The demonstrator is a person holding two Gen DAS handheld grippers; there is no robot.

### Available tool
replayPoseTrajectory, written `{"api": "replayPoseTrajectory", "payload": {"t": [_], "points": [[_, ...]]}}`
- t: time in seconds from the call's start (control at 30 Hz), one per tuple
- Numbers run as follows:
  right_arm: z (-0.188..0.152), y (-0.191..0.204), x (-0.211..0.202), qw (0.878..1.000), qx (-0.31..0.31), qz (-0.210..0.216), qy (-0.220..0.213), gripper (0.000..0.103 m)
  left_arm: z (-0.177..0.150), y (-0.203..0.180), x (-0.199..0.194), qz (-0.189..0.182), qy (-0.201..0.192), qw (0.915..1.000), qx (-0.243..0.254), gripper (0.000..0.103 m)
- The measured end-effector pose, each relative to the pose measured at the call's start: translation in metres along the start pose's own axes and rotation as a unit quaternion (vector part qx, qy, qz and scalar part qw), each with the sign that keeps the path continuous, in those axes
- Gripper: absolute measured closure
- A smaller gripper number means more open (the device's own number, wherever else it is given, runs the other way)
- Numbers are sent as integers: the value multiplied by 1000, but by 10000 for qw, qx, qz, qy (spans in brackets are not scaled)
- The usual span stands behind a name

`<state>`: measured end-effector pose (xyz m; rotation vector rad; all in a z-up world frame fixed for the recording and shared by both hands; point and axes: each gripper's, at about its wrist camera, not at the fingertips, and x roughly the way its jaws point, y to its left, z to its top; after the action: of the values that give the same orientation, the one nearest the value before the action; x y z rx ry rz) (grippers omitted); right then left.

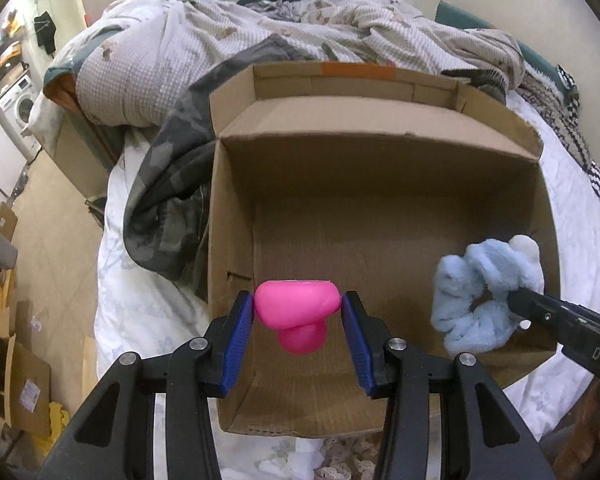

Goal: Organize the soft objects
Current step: 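Carry the duck and blue scrunchie into the cardboard box and open both tools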

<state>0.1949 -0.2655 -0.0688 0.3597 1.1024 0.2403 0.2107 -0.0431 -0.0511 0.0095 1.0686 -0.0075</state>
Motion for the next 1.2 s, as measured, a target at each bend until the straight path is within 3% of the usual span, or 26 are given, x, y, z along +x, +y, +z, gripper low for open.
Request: {"api": "replayPoseTrajectory", "payload": {"t": [0.47, 0.93, 1.13, 1.17, 1.2], "points": [[-14, 17, 41, 9963, -371, -228, 740, 68, -9, -7, 12, -50, 107, 9999, 118, 61], [-15, 21, 47, 9954, -411, -341, 793, 63, -11, -7, 18, 2, 238, 9996, 166, 61], [-13, 23, 44, 9959, -442, -384, 688, 49, -14, -9, 18, 1, 247, 9994, 241, 60], [-13, 23, 43, 9963, -432, -335, 664, 46, -14, -9, 18, 6, 260, 9994, 240, 58], [-12, 23, 41, 9966, -425, -276, 653, 42, -14, -9, 18, 21, 271, 9994, 233, 49]]}}
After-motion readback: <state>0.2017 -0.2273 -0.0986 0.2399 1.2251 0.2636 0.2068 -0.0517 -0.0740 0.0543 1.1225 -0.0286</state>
